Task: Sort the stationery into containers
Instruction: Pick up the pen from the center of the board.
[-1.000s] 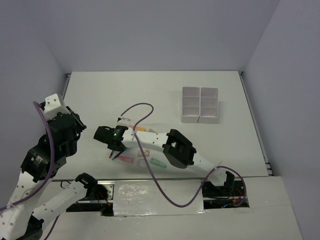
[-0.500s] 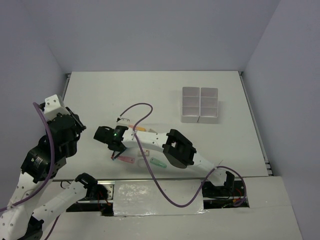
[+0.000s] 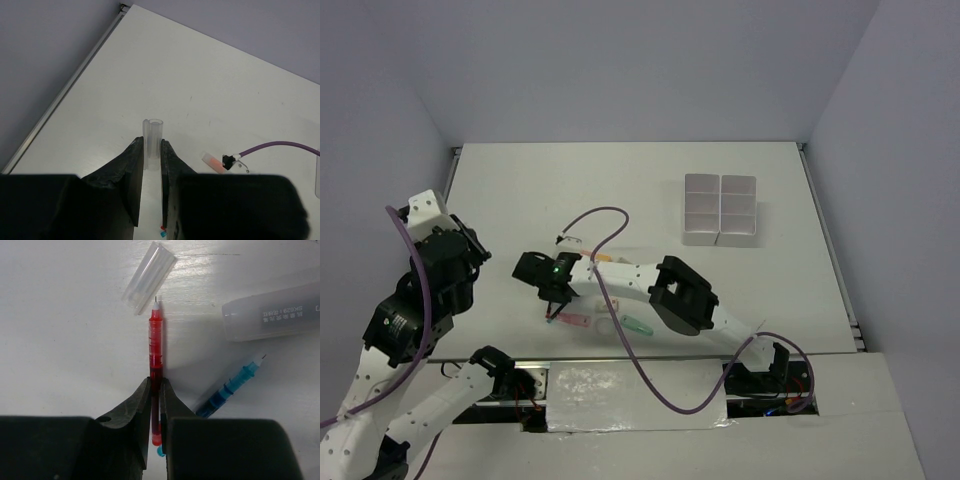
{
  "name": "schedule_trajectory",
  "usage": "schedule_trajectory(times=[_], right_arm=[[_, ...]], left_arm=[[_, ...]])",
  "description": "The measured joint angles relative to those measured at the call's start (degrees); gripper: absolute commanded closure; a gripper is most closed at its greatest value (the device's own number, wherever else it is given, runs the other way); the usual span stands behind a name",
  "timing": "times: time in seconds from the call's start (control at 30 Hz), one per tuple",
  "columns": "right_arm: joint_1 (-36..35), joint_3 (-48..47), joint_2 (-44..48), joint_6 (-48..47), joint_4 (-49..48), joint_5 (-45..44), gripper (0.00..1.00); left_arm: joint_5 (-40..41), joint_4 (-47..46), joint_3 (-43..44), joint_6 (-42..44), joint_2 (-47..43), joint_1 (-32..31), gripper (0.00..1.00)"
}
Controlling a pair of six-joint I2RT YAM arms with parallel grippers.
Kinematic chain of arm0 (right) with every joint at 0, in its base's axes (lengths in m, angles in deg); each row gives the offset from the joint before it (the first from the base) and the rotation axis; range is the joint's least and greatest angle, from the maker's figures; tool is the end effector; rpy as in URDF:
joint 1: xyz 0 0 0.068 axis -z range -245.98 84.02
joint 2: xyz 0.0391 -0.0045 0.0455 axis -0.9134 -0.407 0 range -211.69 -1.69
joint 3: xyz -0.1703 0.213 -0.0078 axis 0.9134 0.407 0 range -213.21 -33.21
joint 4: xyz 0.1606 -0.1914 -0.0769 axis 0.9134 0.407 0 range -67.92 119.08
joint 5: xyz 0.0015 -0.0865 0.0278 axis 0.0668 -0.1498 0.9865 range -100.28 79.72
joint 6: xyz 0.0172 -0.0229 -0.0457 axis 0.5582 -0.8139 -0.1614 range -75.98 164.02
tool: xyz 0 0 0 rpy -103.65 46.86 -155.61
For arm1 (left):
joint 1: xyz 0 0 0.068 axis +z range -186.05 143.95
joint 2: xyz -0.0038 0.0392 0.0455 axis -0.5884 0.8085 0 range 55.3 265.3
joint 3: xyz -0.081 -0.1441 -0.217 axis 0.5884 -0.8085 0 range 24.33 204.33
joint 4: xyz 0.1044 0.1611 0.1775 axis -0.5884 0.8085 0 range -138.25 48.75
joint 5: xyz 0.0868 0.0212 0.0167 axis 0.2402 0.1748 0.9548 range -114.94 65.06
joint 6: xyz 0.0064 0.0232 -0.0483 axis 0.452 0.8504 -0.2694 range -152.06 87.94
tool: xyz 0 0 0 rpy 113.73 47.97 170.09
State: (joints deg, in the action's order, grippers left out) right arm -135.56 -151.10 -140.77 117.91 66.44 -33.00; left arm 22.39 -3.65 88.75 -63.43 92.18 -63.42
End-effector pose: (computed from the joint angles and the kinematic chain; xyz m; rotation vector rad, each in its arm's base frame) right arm 0.1922 0.4767 0.1566 0.2118 2.6057 0.3729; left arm 0.0939 -0.0192 0.4096 -0.6042 1.6649 0.0325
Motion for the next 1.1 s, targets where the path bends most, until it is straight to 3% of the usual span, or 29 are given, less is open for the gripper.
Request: schedule_trajectory(times=[0.17,0.53,0.83,1.1], right_arm=[[0.42,1.38,0.76,-0.92,-2.03,1.03,1.00],[0.61,14.88,10.10,-4.00,-10.03,0.37,1.00],[0.92,31.34,30.18,-9.29,-20.33,-1.18,1.00],[5.01,59.10,59.30,-23.15,-35.78,1.53,1.00]], left_arm=[[-0.98,-0.11,-0.48,0.17,0.02,0.52,1.00],[-3.65,-2.14,-1.05,1.22,-1.25,0.57,1.00],[-7.43,-2.95,-0.98,1.03,-0.55,0.61,1.00],[-19.87,-9.29,-1.14,-1.36,0.28,0.61,1.00]])
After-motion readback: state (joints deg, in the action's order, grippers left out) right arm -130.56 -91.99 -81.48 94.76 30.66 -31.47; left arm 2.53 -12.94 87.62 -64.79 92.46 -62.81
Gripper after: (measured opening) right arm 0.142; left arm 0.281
